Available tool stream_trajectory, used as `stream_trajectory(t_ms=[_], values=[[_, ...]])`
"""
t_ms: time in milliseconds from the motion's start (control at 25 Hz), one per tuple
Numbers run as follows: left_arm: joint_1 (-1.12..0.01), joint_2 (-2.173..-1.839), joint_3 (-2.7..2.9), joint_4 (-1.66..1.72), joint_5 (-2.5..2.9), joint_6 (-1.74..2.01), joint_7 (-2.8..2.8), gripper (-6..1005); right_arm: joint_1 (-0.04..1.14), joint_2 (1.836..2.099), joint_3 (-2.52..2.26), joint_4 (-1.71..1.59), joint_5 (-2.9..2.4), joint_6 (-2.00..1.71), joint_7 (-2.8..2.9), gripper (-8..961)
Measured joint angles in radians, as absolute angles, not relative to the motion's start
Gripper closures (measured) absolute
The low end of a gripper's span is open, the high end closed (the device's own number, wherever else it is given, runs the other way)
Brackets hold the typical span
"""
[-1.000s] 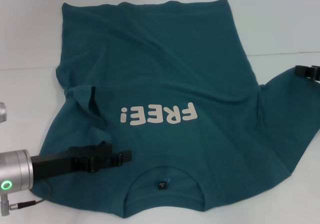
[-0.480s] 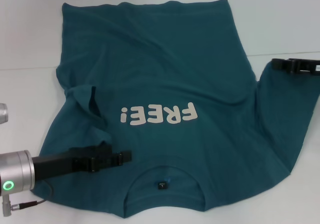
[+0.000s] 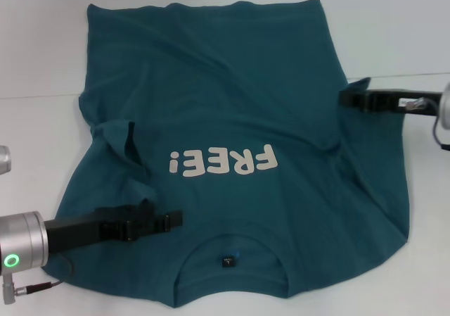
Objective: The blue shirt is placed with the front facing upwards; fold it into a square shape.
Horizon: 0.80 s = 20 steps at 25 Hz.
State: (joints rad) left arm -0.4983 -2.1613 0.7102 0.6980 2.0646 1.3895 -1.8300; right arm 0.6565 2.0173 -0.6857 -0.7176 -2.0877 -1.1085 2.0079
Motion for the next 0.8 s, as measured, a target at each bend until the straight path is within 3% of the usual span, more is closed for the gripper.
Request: stream_trajectory(t_ms=[160, 520, 800], values=[[-0.499, -2.160, 0.710, 0.698, 2.065, 1.381, -1.830, 122, 0.667, 2.037, -0.721, -0.715, -2.088, -1.101, 2.007, 943], [-0.499, -2.160, 0.710, 0.698, 2.067, 1.374, -1.830, 121, 0.680, 2.058, -0.759, -0.715, -2.088, -1.039, 1.981, 736], [-0.499, -2.160, 0.710, 0.698, 2.066, 1.368, -1.830, 122, 0.644, 2.041, -0.753, -0.714, -2.088, -1.016, 2.010, 435]])
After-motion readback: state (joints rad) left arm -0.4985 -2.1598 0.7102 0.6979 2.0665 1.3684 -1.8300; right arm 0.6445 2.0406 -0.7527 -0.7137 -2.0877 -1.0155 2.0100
